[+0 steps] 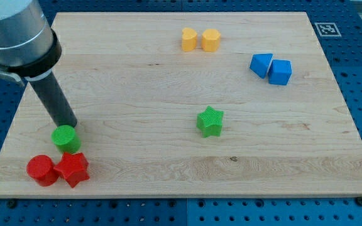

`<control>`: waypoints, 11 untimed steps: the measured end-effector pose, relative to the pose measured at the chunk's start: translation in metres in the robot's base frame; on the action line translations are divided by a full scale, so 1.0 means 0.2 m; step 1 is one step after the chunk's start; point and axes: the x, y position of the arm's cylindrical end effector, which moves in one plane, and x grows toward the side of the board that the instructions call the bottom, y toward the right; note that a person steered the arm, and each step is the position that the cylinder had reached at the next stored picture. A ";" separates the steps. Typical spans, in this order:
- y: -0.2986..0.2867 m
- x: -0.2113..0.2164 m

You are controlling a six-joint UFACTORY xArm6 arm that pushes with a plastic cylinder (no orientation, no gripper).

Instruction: Move the green star to the right of the green circle

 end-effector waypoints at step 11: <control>1.16 -0.04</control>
